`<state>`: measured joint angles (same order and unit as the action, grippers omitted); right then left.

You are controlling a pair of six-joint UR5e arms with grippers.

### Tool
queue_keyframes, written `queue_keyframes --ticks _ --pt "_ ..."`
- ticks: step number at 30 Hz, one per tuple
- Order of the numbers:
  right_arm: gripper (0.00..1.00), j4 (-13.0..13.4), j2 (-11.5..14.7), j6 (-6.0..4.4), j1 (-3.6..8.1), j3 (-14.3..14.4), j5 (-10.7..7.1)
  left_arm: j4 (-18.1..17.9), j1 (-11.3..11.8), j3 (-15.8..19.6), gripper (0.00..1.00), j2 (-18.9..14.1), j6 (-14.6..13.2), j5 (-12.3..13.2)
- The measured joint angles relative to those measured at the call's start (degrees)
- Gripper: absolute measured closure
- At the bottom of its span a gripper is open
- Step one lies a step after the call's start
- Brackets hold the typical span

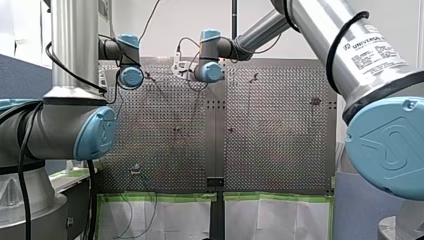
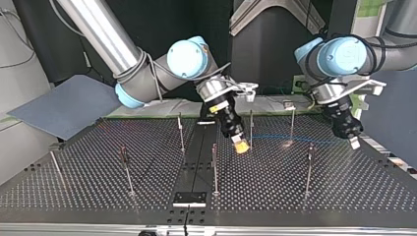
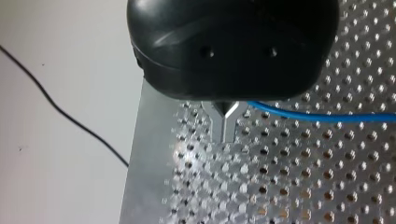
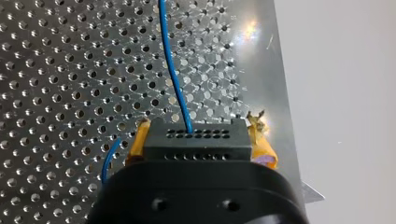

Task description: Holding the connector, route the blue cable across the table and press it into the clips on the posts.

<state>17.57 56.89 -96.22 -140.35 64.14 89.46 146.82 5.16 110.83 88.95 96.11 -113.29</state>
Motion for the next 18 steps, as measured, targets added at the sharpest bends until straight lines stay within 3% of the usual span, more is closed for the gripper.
queue_keyframes --ticks 8,18 --pt "1.00 -0.5 -1.8 -0.03 -0.26 -2.4 -0.06 -0.5 4.1 -0.5 1.00 0.9 0.5 4.6" --pt "1.00 -0.7 -2.8 -0.04 -0.22 -2.6 -0.30 -1.5 3.7 -2.0 1.00 2.5 2.8 10.6"
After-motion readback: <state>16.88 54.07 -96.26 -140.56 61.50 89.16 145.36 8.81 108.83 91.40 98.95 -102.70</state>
